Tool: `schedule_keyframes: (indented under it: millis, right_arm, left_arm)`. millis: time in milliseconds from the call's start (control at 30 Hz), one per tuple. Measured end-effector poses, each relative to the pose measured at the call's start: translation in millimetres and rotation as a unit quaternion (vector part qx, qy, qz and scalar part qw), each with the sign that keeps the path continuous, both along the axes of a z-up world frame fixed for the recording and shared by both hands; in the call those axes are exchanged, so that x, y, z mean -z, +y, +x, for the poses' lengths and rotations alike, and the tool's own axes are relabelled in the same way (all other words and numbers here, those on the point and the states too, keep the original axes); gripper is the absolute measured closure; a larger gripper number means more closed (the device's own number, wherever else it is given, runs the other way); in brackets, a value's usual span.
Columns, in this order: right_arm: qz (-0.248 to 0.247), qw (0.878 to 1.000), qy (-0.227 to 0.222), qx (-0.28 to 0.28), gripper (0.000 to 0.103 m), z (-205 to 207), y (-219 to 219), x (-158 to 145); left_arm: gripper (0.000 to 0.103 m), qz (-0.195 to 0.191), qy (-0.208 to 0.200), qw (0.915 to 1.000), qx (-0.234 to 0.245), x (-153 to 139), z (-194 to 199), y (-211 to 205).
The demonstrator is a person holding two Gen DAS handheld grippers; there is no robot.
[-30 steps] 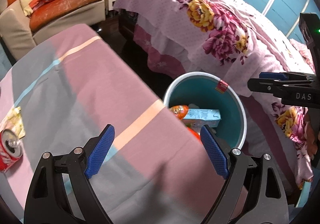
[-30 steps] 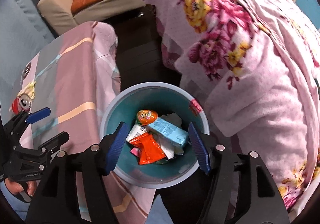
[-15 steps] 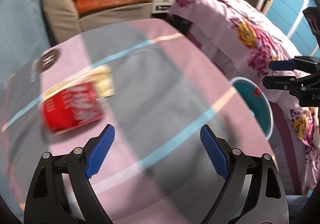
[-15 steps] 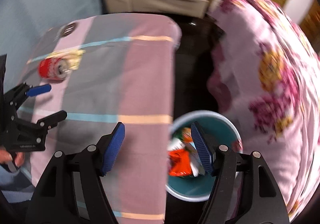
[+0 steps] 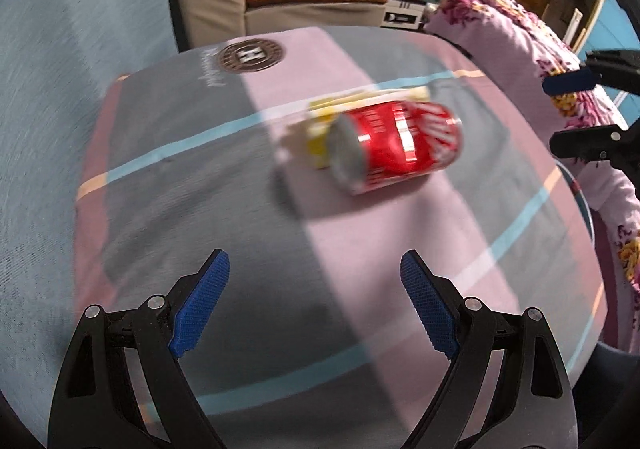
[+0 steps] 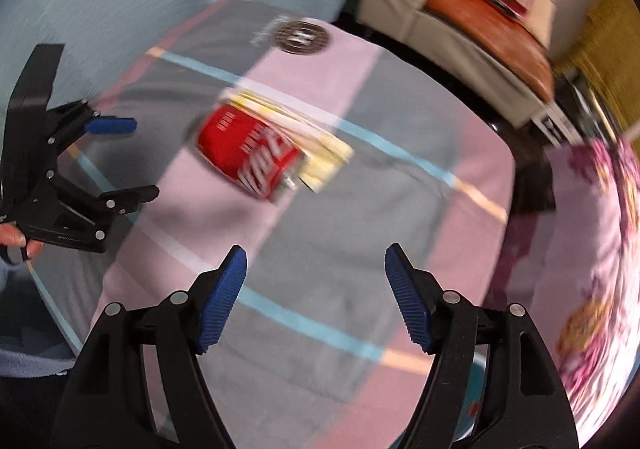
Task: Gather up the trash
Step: 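Move both open tools back toward the red cola can and yellow tissue, then grasp the red cola can with the right tool while the left tool grasps the yellow tissue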
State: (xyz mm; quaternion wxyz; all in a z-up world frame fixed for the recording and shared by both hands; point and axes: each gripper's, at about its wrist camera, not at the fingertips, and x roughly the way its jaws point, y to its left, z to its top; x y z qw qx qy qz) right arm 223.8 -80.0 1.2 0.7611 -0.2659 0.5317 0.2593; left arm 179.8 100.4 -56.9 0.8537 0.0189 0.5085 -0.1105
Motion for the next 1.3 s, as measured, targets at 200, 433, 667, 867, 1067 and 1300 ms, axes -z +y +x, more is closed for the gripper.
schedule_keyframes:
  millis: [200, 433, 667, 867, 1067, 1300]
  right_arm:
    - [-0.015, 0.998, 0.014, -0.065, 0.035, 11.2, 49.6, 16.2]
    - [-0.043, 0.989, 0.033, -0.137, 0.033, 25.7, 85.6, 41.9]
    - [-0.053, 0.983, 0.043, -0.173, 0.033, 38.6, 102.8, 66.2]
    - [-0.054, 0.977, 0.063, -0.198, 0.033, 37.0, 116.4, 80.9]
    - [-0.043, 0.977, 0.078, -0.194, 0.051, 33.7, 120.1, 87.9]
    - [-0.010, 0.987, 0.091, -0.135, 0.061, 41.6, 93.7, 63.7]
  left_arm:
    - [0.015, -0.001, 0.004, 1.0000, -0.003, 10.0, 7.6, 25.9]
    - [0.015, 0.003, 0.010, 0.9999, -0.011, 19.2, 22.8, 43.1]
    - [0.015, 0.004, 0.013, 0.9997, -0.020, 22.7, 30.3, 57.2]
    - [0.015, 0.001, 0.011, 0.9996, -0.027, 20.3, 29.9, 64.5]
    - [0.015, 0.000, 0.016, 0.9994, -0.032, 23.1, 30.2, 67.6]
    - [0.015, -0.004, 0.009, 0.9999, -0.002, 18.7, 38.0, 48.2]
